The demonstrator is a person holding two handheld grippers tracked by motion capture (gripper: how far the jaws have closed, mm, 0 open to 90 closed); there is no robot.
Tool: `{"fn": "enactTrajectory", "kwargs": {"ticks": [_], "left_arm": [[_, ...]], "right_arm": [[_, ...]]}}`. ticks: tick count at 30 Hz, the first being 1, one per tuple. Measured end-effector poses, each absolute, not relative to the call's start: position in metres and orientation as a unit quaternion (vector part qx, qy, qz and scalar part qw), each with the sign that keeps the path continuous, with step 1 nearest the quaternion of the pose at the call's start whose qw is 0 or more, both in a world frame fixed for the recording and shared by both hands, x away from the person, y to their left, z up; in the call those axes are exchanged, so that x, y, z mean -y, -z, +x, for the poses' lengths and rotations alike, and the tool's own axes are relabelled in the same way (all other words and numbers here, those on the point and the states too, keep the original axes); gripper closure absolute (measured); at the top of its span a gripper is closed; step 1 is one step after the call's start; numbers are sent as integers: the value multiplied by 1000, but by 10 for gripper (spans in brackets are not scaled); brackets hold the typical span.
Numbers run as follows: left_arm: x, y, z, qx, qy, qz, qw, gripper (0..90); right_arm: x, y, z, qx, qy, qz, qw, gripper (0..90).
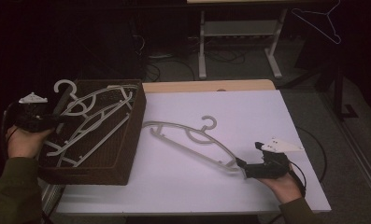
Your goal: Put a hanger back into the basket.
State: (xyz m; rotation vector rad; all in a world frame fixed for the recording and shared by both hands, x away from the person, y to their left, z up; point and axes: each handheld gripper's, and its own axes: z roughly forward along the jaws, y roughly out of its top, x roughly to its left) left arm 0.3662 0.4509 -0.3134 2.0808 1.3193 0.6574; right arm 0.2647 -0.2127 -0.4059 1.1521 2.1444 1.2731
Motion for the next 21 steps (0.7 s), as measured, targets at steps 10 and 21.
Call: {"fn": "enactTrajectory", "kwargs": {"ticks": [10, 21], "left_arm": [[-446, 334, 376, -499, -215, 793, 275, 806], [-442, 322, 368, -510, -210, 759, 345, 441]], "right_arm": [[214, 405, 264, -764, -454, 414, 196, 75], [214, 405, 264, -763, -457, 412, 198, 75]]}}
